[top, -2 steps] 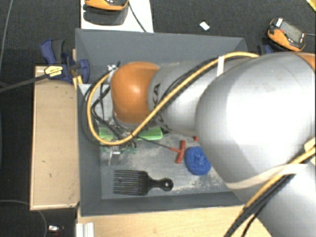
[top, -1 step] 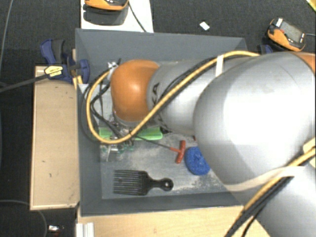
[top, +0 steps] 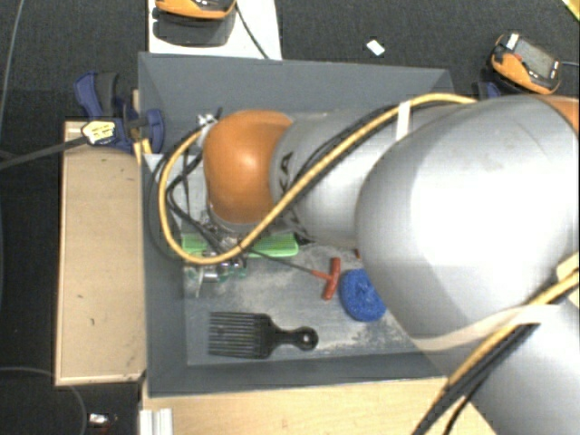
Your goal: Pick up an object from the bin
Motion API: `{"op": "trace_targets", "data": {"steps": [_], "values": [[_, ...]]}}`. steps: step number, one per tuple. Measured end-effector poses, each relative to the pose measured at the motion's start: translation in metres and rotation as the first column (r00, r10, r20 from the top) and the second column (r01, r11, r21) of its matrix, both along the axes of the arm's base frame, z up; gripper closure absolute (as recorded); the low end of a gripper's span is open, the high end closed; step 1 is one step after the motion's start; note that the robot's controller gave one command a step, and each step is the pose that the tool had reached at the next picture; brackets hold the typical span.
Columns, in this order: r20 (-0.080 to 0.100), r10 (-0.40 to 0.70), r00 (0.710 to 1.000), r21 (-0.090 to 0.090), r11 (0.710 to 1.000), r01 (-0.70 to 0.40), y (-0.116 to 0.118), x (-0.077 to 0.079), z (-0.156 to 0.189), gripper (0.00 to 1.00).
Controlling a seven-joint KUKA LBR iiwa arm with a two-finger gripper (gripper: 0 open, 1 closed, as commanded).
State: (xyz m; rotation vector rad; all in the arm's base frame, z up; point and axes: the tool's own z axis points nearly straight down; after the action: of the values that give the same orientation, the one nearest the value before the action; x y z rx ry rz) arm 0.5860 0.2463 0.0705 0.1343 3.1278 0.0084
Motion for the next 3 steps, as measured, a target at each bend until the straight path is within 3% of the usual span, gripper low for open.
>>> {"op": "trace_targets", "data": {"steps": [1, 2, 3], "values": [[0.003, -0.015, 1.000, 0.001, 1.000, 0.015, 0.0000, 0.0014, 0.0011, 0.00], [0.002, -0.008, 1.000, 0.001, 1.000, 0.008, -0.0003, 0.0010, 0.0008, 1.00], [0.002, -0.007, 1.000, 0.001, 1.000, 0.007, -0.0004, 0.0010, 0.0008, 1.00]]}}
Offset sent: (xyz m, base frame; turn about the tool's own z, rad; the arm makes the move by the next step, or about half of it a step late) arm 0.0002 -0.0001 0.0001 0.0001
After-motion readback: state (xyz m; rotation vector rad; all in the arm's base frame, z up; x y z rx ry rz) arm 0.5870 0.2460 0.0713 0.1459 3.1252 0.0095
